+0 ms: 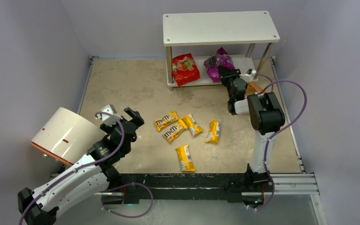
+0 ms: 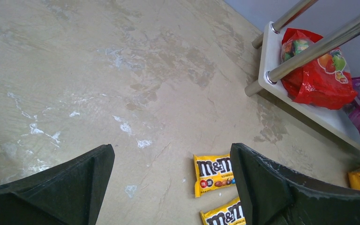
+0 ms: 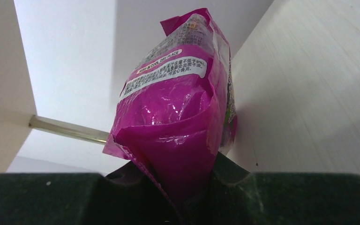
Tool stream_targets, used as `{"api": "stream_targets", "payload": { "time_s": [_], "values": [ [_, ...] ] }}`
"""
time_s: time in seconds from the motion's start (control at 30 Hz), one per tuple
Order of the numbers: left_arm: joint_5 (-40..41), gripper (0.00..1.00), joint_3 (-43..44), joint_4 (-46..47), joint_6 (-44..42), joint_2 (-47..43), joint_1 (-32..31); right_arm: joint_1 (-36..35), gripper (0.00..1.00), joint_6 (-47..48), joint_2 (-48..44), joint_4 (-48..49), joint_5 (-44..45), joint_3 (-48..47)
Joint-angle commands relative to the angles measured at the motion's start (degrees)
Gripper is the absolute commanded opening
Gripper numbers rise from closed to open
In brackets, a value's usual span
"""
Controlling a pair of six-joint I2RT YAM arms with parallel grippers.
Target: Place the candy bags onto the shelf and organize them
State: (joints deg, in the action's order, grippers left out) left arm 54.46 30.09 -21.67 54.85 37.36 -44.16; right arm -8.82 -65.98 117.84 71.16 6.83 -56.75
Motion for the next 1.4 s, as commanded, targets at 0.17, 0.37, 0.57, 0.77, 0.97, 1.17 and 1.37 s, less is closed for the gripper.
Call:
{"api": "stream_targets", "payload": {
  "time_s": [0.17,0.37,0.57,0.77,0.97,1.17,1.37],
  "values": [
    [0.8,1.00,0.4,1.3,-0.2,-1.1,0.0,0.2,0.32,-13.8,2.5,10.6,3.5,5.7],
    [0.4,1.00,0.5,0.9,0.7,-1.4,0.0,-1.4,0.45,-18.5,2.8,3.3,3.2,1.5],
    [0.2,1.00,1.0,0.4,1.0,-1.4,0.0,-4.0,0.54,-20.0,2.1,-8.9,6.4,-5.2],
    [0.6,1.00,1.2,-0.4,1.6,-1.7,0.0,-6.0,0.59,-22.3,3.0,-15.9,7.4,-8.8],
    [0.7,1.00,1.3,-1.6,2.0,-2.2,0.0,-6.3,0.64,-20.7,4.4,-16.8,6.2,-10.3],
    [0.9,1.00,1.2,-2.1,2.6,-2.9,0.0,-6.3,0.64,-19.1,6.7,-19.3,3.5,-14.7],
    [0.5,1.00,0.7,-2.1,3.0,-3.3,0.0,-6.7,0.70,-16.7,4.9,-21.9,4.1,-14.7]
  ]
}}
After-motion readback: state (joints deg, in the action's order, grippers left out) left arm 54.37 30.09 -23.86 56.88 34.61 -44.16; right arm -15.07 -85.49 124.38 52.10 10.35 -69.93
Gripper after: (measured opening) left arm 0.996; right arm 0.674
